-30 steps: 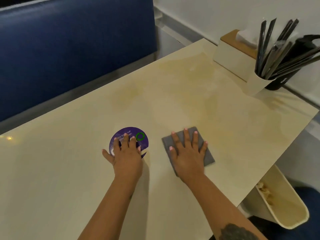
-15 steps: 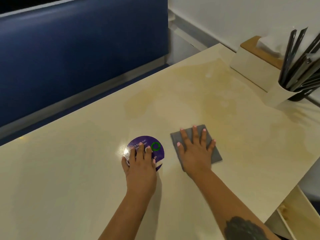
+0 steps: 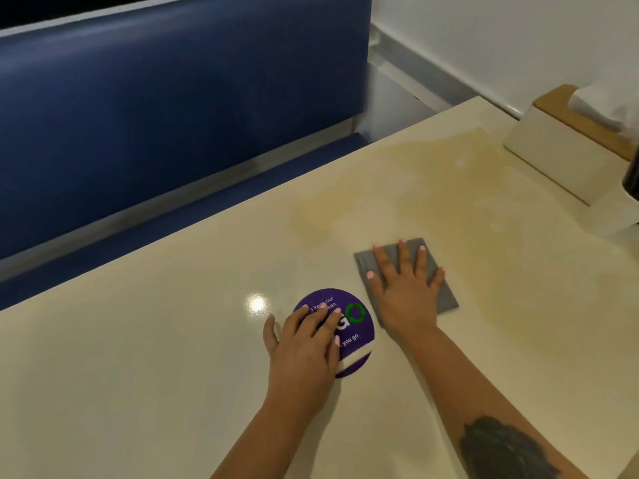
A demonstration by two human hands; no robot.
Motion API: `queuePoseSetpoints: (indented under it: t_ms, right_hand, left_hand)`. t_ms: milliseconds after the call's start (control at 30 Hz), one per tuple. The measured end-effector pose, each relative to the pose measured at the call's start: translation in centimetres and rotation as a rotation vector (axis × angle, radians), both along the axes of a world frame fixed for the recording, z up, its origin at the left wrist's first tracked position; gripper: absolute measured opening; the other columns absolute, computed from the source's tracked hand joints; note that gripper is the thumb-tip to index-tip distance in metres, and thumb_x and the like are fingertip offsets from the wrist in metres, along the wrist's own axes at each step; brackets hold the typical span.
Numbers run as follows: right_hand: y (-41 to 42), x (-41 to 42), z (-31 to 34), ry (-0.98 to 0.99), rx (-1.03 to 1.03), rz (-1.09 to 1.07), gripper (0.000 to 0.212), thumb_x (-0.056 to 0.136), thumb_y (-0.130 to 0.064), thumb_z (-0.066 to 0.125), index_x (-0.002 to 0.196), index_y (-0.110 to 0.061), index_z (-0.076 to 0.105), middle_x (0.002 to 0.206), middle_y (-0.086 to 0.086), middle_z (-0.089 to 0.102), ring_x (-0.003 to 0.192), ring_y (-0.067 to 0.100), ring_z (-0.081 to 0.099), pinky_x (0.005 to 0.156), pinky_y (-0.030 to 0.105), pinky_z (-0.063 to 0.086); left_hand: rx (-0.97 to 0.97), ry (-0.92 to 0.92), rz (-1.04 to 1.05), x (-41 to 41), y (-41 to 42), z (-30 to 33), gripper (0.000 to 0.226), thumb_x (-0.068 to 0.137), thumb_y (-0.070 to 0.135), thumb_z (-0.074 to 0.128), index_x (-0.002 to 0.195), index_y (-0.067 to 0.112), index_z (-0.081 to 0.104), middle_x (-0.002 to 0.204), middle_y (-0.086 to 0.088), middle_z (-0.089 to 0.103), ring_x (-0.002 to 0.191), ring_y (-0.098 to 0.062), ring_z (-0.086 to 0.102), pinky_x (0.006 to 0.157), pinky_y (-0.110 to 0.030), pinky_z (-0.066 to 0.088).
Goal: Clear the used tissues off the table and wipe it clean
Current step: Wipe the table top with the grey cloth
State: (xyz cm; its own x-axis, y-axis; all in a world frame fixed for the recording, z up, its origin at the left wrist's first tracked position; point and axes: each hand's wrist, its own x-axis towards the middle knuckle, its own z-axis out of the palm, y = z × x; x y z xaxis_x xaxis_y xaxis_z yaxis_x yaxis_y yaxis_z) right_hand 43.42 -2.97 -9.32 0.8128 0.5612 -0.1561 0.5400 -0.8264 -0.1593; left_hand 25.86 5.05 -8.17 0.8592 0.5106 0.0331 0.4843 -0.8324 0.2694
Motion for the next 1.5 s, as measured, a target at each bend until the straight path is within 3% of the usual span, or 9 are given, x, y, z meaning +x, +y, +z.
queuePoseSetpoints:
  t_ms: [133, 233, 433, 600, 800, 967, 1200, 1400, 1500]
  right_hand:
    - [1.7, -1.2, -0.3, 0.003, -0.009, 0.230, 0.060, 0.085, -0.062, -0.007, 0.144, -0.047, -0.013, 0.157, -0.005, -0.017, 0.141, 0.022, -0.026, 0.108, 0.052, -0.020]
    - [-0.1, 0.1, -0.3, -0.003, -0.016, 0.359, 0.056, 0.089, -0.065, -0.001, 0.142, -0.050, -0.012, 0.155, -0.011, -0.020, 0.142, 0.020, -0.023, 0.114, 0.051, -0.013]
    - [3.6, 2.2, 0.0, 0.024, -0.021, 0.259, 0.066, 0.081, -0.063, -0.011, 0.145, -0.047, -0.008, 0.158, -0.005, -0.015, 0.142, 0.024, -0.023, 0.110, 0.053, -0.016]
    - [6.7, 0.1, 0.3, 0.052, -0.002, 0.420, 0.068, 0.081, -0.064, -0.010, 0.146, -0.045, -0.006, 0.156, -0.006, -0.019, 0.142, 0.023, -0.025, 0.105, 0.050, -0.025]
    - [4.2, 3.2, 0.2, 0.036, -0.018, 0.470, 0.058, 0.086, -0.066, -0.003, 0.142, -0.052, -0.009, 0.155, -0.013, -0.020, 0.141, 0.017, -0.027, 0.111, 0.046, -0.022]
    - [9.8, 2.6, 0.2, 0.044, 0.001, 0.342, 0.068, 0.081, -0.061, -0.010, 0.147, -0.043, -0.007, 0.158, -0.001, -0.015, 0.143, 0.028, -0.022, 0.108, 0.055, -0.018]
    - [7.5, 2.2, 0.1, 0.056, 0.038, 0.635, 0.060, 0.085, -0.066, -0.006, 0.143, -0.050, -0.004, 0.157, -0.010, -0.014, 0.142, 0.019, -0.025, 0.111, 0.049, -0.021]
    - [11.6, 4.7, -0.3, -0.012, -0.027, 0.394, 0.067, 0.081, -0.063, -0.014, 0.146, -0.045, -0.010, 0.158, -0.003, -0.014, 0.144, 0.027, -0.020, 0.111, 0.055, -0.013]
    - [15.0, 2.1, -0.1, 0.009, 0.005, 0.448, 0.067, 0.083, -0.058, -0.009, 0.148, -0.042, -0.003, 0.159, 0.001, -0.010, 0.144, 0.029, -0.018, 0.109, 0.058, -0.014]
  left_hand:
    - [-0.023, -0.067, -0.002, 0.0, 1.0, -0.2, 0.037, 0.087, 0.038, 0.038, 0.115, 0.035, 0.061, 0.106, 0.020, 0.066, 0.113, -0.007, 0.050, 0.103, -0.045, 0.015]
    - [-0.046, -0.094, 0.012, 0.4, 2.1, 0.1, 0.035, 0.086, 0.038, 0.037, 0.111, 0.037, 0.061, 0.099, 0.022, 0.067, 0.110, -0.006, 0.054, 0.101, -0.040, 0.015]
    - [-0.028, -0.172, 0.104, 2.1, 6.8, 0.4, 0.035, 0.088, 0.037, 0.036, 0.111, 0.033, 0.063, 0.115, 0.014, 0.063, 0.120, -0.009, 0.045, 0.101, -0.039, 0.014]
    - [-0.045, 0.013, 0.255, 4.2, 11.9, 0.9, 0.045, 0.095, 0.032, 0.045, 0.139, 0.025, 0.040, 0.151, 0.000, 0.030, 0.141, -0.021, 0.017, 0.111, -0.048, 0.010]
    - [-0.055, 0.166, 0.379, 7.1, 17.8, 1.3, 0.058, 0.098, 0.042, 0.032, 0.149, 0.021, 0.014, 0.158, -0.005, 0.002, 0.145, -0.025, -0.003, 0.114, -0.053, 0.002]
    - [-0.126, 0.256, 0.357, 8.8, 19.9, 1.0, 0.057, 0.100, 0.044, 0.023, 0.150, 0.020, 0.012, 0.157, -0.005, 0.010, 0.145, -0.026, 0.002, 0.112, -0.059, -0.003]
    - [-0.106, 0.245, 0.340, 8.9, 20.8, 1.4, 0.050, 0.101, 0.037, 0.028, 0.147, 0.019, 0.021, 0.148, -0.006, 0.033, 0.138, -0.028, 0.025, 0.113, -0.056, 0.004]
    - [-0.128, 0.229, 0.353, 9.1, 20.9, 1.4, 0.048, 0.102, 0.032, 0.027, 0.148, 0.022, 0.021, 0.149, -0.005, 0.032, 0.139, -0.026, 0.025, 0.115, -0.054, 0.004]
    - [-0.142, 0.226, 0.350, 9.1, 21.1, 1.4, 0.047, 0.102, 0.029, 0.027, 0.148, 0.022, 0.020, 0.149, -0.004, 0.031, 0.139, -0.025, 0.023, 0.114, -0.053, 0.003]
